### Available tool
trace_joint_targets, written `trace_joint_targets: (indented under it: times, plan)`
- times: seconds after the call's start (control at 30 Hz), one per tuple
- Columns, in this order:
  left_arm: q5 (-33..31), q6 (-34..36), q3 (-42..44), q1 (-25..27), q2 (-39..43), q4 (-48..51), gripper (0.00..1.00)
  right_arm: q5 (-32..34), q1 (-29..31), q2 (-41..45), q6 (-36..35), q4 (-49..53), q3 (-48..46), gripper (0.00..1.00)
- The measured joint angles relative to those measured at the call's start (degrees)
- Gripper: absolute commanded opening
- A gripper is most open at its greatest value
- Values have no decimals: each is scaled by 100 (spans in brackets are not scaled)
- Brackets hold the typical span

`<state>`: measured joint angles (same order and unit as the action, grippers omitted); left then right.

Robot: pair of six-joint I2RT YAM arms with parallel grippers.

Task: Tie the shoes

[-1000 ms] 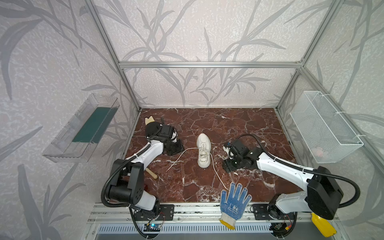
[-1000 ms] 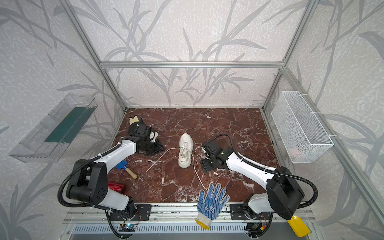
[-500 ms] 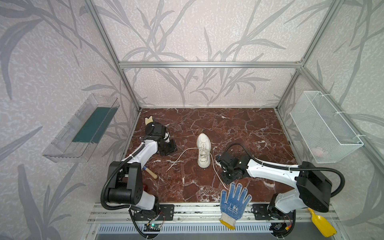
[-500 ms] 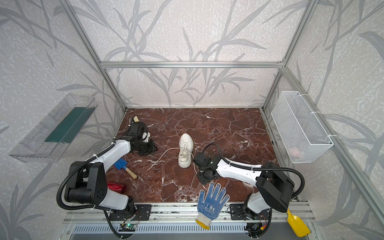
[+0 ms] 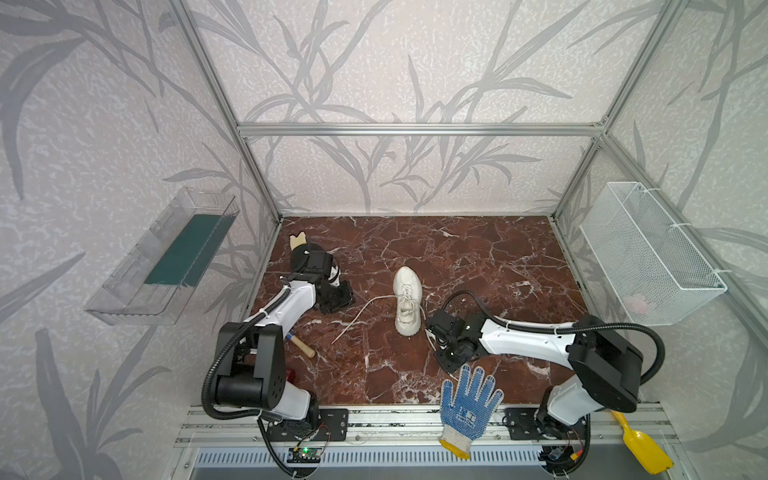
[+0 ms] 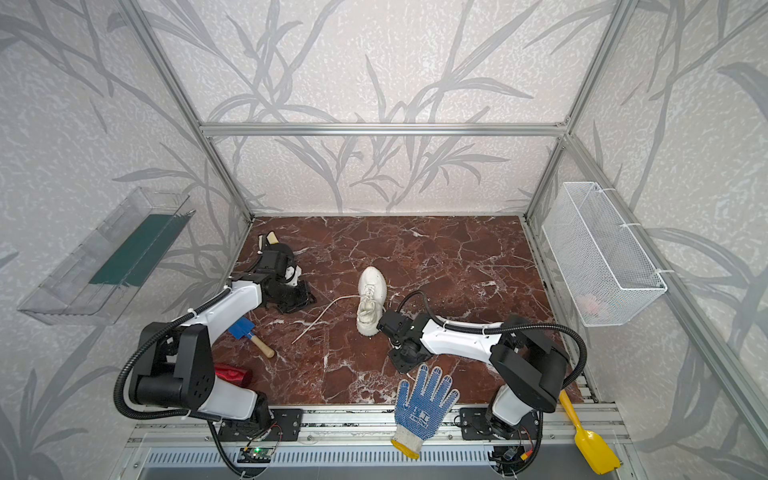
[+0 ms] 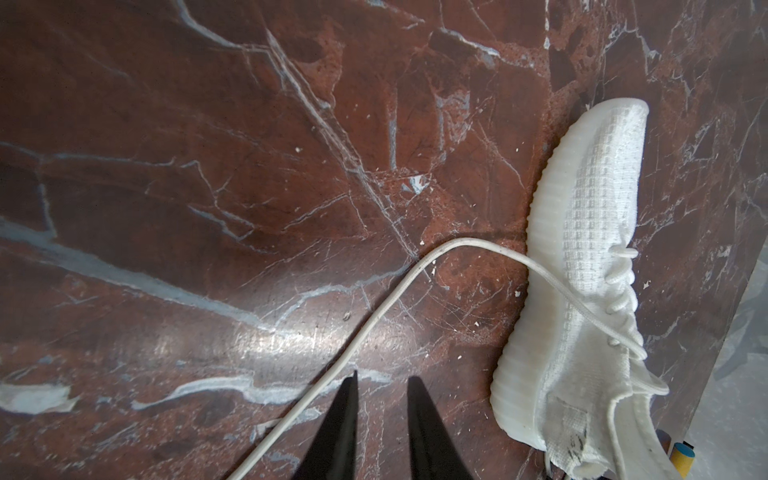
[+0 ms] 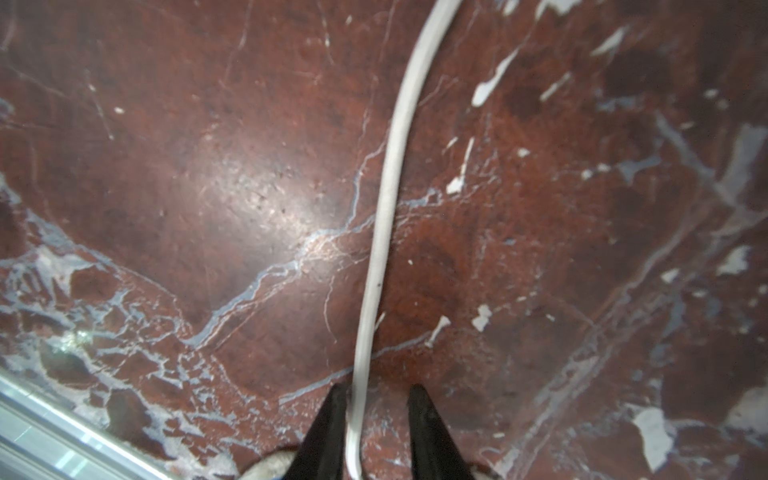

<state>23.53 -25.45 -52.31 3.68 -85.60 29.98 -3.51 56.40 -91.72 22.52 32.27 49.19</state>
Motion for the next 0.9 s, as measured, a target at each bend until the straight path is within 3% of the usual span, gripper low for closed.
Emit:
trace_joint_targets:
  times: [0.1,0.3,0.57,0.77,0.9]
  plan:
    - [2,4,7,0,0,-2,24,-2,2,-52,31,-63,48,22]
    - [0,39,37,-7,0,-2,24,118,2,-92,39,-66,85,4]
    - [0,44,42,-17,-15,-7,24,619,-138,162,-59,361,330,1]
    - [9,50,42,-33,-81,-4,24,765,-1034,662,-411,549,614,1]
    - [11,48,42,-37,-96,-4,24,804,-1582,566,-776,645,1027,1]
